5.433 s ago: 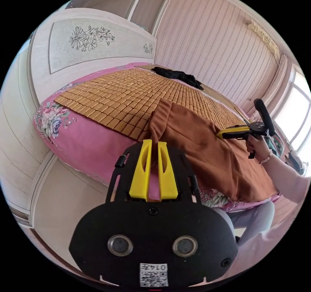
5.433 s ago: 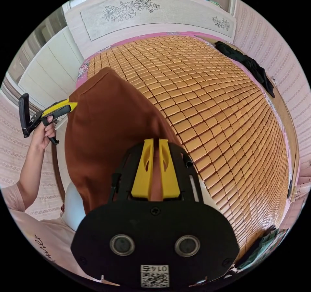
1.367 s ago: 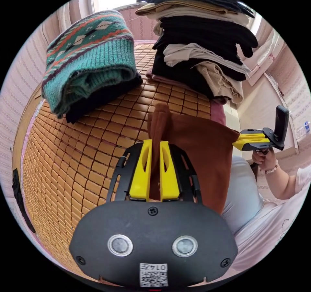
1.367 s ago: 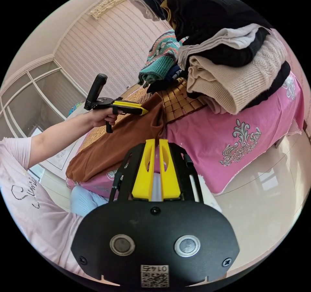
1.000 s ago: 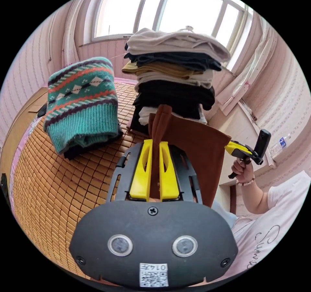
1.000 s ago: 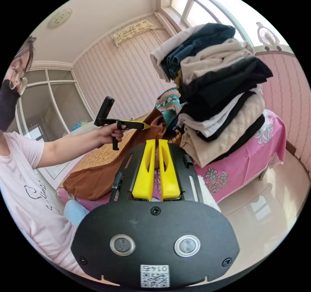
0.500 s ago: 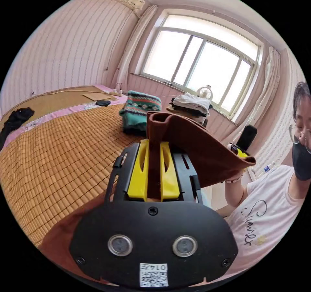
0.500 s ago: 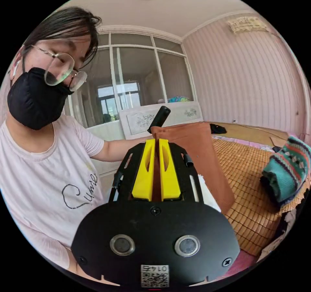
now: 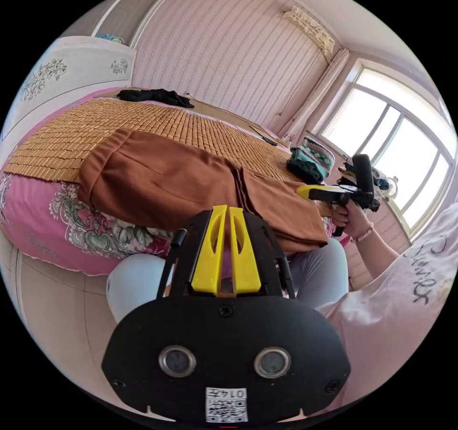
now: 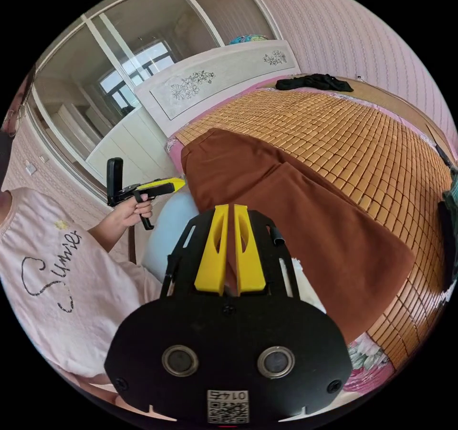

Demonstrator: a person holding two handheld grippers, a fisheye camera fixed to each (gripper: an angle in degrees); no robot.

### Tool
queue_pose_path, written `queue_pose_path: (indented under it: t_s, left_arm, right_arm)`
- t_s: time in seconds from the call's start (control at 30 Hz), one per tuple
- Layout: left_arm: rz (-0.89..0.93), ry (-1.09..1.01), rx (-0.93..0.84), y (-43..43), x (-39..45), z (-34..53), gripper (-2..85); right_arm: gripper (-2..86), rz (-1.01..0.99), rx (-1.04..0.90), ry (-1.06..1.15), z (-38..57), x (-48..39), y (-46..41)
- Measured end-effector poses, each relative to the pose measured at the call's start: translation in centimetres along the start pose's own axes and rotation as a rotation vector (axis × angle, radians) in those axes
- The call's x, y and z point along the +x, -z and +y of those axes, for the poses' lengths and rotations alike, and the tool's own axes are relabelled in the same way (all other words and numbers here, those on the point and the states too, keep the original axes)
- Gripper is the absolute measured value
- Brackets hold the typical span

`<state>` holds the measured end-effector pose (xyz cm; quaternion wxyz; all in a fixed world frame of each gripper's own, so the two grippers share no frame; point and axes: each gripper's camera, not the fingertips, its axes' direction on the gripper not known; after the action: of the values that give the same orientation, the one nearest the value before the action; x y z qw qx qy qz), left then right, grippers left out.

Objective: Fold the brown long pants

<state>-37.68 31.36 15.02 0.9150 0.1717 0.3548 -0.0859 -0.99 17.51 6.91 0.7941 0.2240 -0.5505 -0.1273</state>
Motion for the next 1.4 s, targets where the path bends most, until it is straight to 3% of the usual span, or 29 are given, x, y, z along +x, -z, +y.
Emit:
queue_pose_path:
  t_s: [0.2, 0.4, 0.77, 0.87, 1.03, 1.23, 1.4]
  left_arm:
    - [-0.003, -0.101, -0.133, -3.9, 4.7, -2.2, 8.0]
    - [-0.075, -0.161, -0.200, -4.8, 7.2, -3.1, 7.6]
    - [0.141, -0.009, -0.041, 2.0, 5.5, -3.6, -0.7]
    - [0.104, 0.034, 0.012, 4.6, 4.9, -3.4, -0.8]
    - [0.066, 0.041, -0.126, 2.3, 4.6, -3.8, 0.4]
    - [0.082, 0.027, -0.112, 4.0, 5.3, -4.3, 4.4]
    - [0.055, 0.073, -0.138, 5.4, 5.3, -4.8, 7.5]
  right_arm:
    - [7.7, 0.240, -0.132, 0.016, -7.9, 1.1, -9.6]
    - [8.3, 0.461, -0.265, -0.010, -12.1, 4.5, -20.0]
    - [0.5, 0.289, -0.154, -0.025, -12.2, 7.5, -20.1]
    - [0.1, 0.211, -0.112, -0.004, -13.1, 8.0, -20.5]
    - [0.0, 0.361, -0.331, -0.001, -13.2, 10.7, -29.2]
    - [0.0, 0.422, -0.277, 0.047, -12.5, 11.7, -29.1]
    - [0.8, 0.303, -0.242, -0.018, -12.5, 14.9, -29.2]
